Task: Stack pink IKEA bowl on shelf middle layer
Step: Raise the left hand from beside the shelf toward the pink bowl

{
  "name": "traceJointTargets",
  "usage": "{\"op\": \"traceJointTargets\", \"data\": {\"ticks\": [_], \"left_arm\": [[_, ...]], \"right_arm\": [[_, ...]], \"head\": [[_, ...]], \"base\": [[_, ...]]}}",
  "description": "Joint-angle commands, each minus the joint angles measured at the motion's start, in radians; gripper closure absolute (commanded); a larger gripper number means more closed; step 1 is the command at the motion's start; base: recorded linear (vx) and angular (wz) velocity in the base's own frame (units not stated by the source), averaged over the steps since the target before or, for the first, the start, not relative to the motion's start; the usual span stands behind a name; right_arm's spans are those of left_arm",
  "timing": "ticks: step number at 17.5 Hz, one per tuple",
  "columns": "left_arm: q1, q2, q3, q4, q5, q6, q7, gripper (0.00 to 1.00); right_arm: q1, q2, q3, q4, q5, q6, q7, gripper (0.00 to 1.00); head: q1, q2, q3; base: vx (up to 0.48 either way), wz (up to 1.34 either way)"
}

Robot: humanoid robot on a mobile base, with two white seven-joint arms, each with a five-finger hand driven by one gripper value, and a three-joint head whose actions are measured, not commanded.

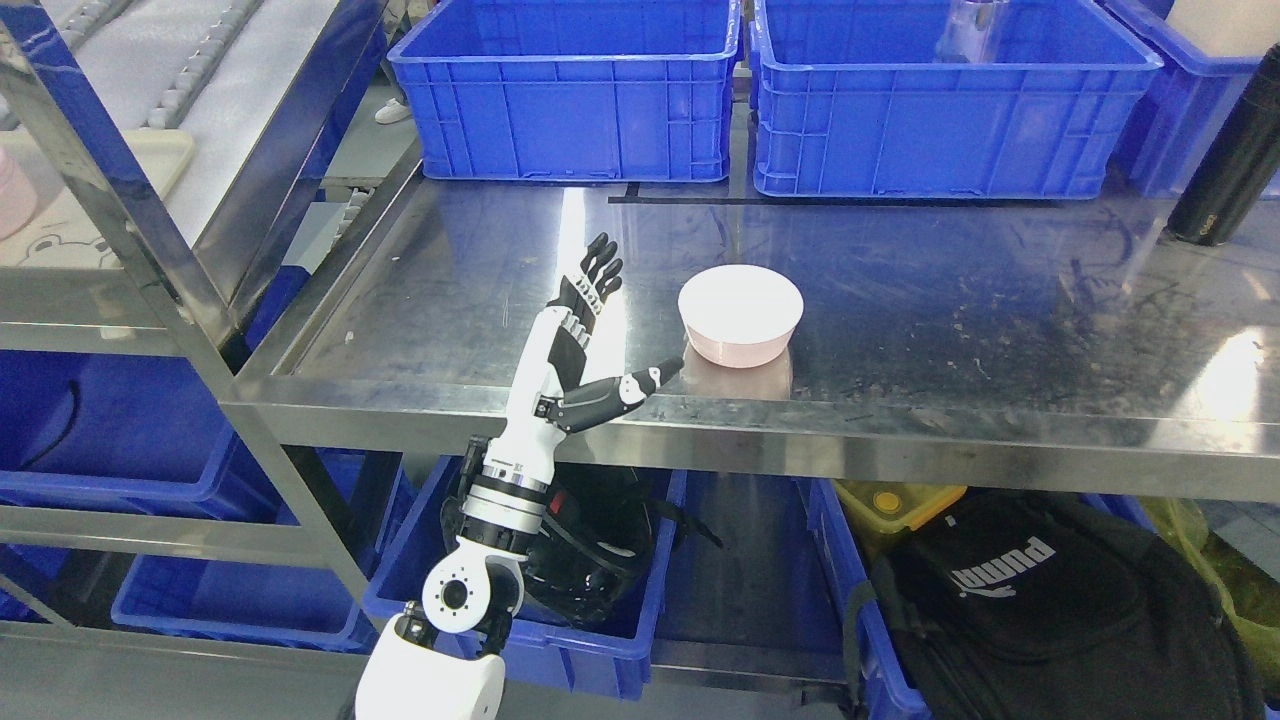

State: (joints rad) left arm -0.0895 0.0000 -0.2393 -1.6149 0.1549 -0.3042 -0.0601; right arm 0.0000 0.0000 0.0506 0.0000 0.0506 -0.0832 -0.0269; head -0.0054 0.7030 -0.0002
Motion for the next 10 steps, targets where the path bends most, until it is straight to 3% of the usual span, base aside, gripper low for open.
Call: {"op": "traceJointTargets", "data": {"ticks": [1,5,9,10], "left_arm": [[-0.001,0.017,0.021,0.000,0.000,-0.003,-0.003,0.00],[-0.041,0.017,0.031,0.000,-0.021,-0.016,-0.049,0.00],[-0.218,0.142,0.031,0.000,-0.269,0.016,-0.144,0.00],[-0.281,0.184,0.029,0.000,-0.343,0.054,-0.220,0.00]], "right_arm": [[0.022,-0.017,0.000,-0.017,0.000,0.000,0.001,0.00],[0.022,-0.017,0.000,-0.017,0.000,0.000,0.001,0.00],[0.022,-0.017,0.000,-0.017,0.000,0.000,0.001,0.00],[0.022,-0.017,0.000,-0.017,0.000,0.000,0.001,0.00]], "head": [[0.0000,0.000,0.000],[0.0000,0.000,0.000],[0.0000,0.000,0.000],[0.0000,0.000,0.000]], "base": [[0.000,0.00],[0.000,0.00],[0.000,0.00],[0.000,0.00]]}}
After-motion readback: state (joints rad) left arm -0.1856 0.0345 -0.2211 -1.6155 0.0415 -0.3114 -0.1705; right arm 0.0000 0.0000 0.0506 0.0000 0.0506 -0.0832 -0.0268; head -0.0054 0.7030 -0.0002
